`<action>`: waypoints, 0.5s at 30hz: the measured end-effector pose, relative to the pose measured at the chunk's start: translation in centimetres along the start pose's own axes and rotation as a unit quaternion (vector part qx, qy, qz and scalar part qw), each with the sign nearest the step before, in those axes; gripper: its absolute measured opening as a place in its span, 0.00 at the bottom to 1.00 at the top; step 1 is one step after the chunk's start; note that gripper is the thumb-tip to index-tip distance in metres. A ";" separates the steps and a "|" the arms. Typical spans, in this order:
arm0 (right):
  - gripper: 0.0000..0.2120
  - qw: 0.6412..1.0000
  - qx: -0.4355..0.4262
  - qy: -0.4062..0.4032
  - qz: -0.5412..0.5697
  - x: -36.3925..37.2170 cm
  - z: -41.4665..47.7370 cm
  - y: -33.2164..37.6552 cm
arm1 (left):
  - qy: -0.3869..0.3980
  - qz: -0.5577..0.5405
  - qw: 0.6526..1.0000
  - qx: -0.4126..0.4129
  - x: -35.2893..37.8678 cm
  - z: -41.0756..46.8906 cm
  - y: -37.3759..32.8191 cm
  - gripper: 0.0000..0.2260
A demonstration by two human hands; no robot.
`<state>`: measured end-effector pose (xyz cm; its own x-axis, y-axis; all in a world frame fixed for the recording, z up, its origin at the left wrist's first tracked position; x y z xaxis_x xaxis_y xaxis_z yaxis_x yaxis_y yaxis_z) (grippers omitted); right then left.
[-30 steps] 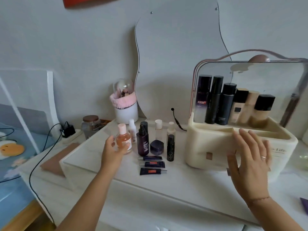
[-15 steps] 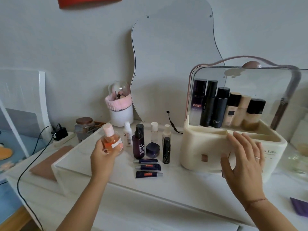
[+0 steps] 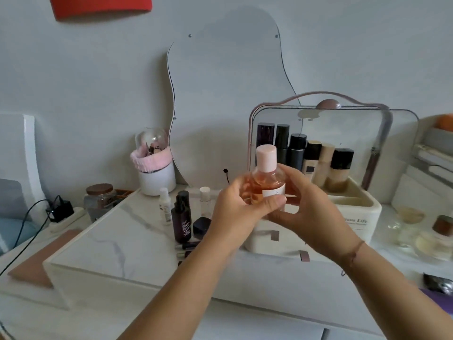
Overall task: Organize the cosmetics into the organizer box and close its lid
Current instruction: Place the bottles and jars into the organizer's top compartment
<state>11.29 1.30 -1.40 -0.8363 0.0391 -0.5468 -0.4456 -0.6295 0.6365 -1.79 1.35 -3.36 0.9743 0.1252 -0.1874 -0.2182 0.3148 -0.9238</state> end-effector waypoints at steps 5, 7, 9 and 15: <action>0.30 0.998 0.039 -0.033 0.036 -3.1 2.4 -2.3 | 0.022 0.022 0.999 0.028 2.6 2.9 -1.0 0.22; 0.28 0.994 0.061 -0.078 0.056 -3.8 3.5 -3.7 | 0.031 0.088 0.995 0.040 3.0 3.4 -0.3 0.25; 0.29 0.986 0.094 -0.119 0.070 -4.3 4.9 -5.3 | 0.033 0.165 0.985 0.045 2.6 3.3 1.3 0.23; 0.31 0.978 0.161 -0.134 0.018 -3.2 7.8 -8.5 | 0.022 0.284 0.946 0.154 1.8 2.4 4.9 0.17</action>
<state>15.26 12.60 -0.80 -0.8881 0.2499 -0.3858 -0.4551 -0.3599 0.8145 -1.22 5.44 -7.44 0.6953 0.3192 -0.6439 -0.7064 0.4685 -0.5306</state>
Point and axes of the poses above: each hand's wrist, its own z-axis towards the middle knuckle, its own x-axis out of the palm, y = z × x, the point moved 4 cm from there along z, towards the middle knuckle, and after that the axes turned 4 degrees about z, right-handed, at the moved point
